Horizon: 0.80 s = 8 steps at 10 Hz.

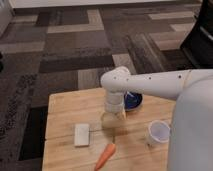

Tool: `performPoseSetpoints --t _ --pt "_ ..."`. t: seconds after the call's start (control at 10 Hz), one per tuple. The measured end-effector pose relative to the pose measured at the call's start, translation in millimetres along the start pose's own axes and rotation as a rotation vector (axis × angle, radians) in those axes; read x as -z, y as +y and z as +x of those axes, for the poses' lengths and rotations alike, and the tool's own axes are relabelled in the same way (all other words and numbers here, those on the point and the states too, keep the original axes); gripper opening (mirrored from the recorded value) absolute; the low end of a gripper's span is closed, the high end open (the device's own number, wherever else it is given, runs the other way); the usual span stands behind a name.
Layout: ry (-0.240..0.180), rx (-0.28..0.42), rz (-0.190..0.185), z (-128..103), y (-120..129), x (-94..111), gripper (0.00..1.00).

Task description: Push the ceramic bowl across the table

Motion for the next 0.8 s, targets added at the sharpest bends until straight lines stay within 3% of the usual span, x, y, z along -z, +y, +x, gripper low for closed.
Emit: performPoseSetpoints --t 0.4,0.5,0.8 --pt "-0.002 -0.007 0.005 -1 -2 0 0.65" --pt "-0.018 -0.055 0.019 -7 -18 0 0.65" --pt "-0.060 -0.105 0.024 -20 -36 2 0.65"
